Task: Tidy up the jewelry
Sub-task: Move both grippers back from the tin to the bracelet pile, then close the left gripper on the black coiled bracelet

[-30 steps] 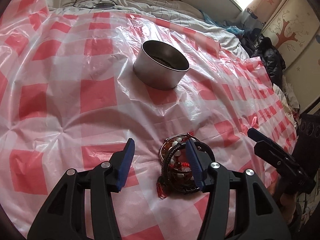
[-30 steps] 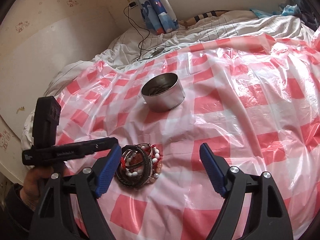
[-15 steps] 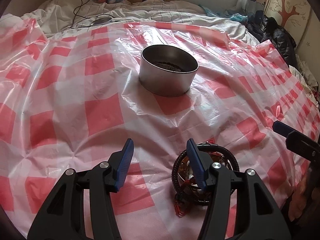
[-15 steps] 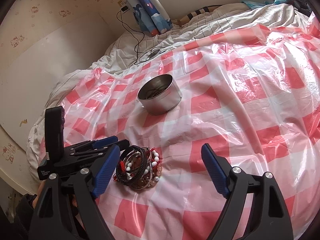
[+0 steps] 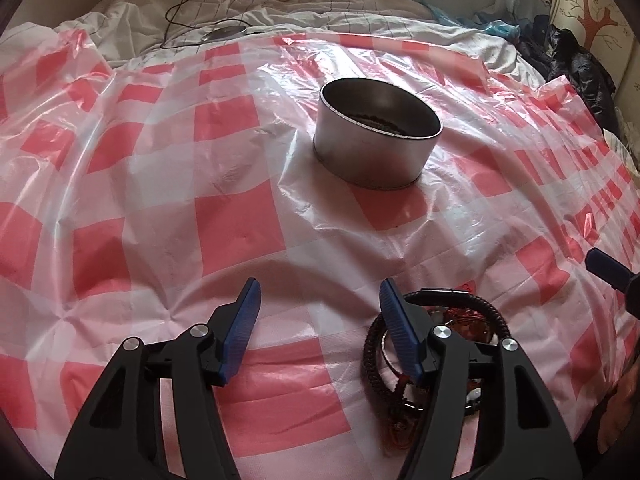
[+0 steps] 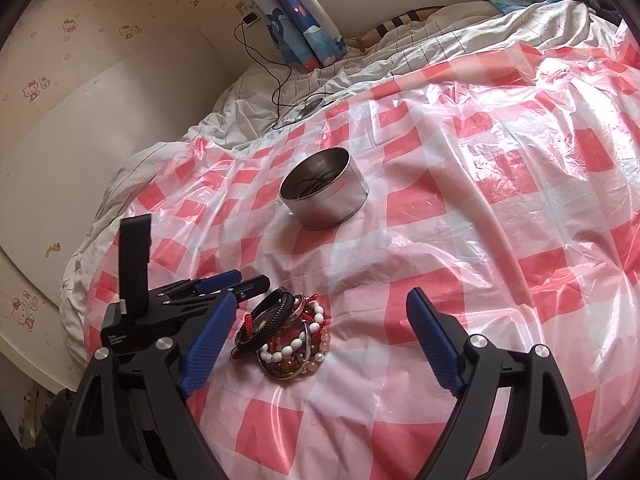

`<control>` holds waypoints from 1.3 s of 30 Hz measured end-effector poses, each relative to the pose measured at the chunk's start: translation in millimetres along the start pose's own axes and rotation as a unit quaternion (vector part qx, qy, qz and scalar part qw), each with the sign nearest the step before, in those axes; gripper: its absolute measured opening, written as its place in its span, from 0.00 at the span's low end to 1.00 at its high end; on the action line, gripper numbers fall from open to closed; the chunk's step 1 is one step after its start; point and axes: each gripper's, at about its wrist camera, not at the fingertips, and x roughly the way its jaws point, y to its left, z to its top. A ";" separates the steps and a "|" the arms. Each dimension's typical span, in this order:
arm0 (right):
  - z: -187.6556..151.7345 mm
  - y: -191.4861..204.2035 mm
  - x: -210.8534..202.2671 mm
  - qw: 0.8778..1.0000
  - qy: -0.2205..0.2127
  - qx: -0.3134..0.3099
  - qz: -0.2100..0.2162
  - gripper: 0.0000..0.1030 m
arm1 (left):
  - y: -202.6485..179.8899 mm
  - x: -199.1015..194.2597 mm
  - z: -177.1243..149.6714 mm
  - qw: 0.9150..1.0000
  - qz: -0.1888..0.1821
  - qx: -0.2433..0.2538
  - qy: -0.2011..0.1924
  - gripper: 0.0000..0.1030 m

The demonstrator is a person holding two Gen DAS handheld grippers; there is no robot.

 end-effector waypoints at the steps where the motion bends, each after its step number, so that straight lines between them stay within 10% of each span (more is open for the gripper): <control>1: 0.0 0.2 0.2 1.000 0.000 0.000 0.000 0.81 | 1.2 3.5 -0.8 1.000 0.003 -0.002 0.007 0.57; 39: -0.5 3.2 5.0 1.000 0.007 -0.003 0.004 0.85 | 7.0 4.4 2.1 0.980 -0.189 -0.056 0.038 0.57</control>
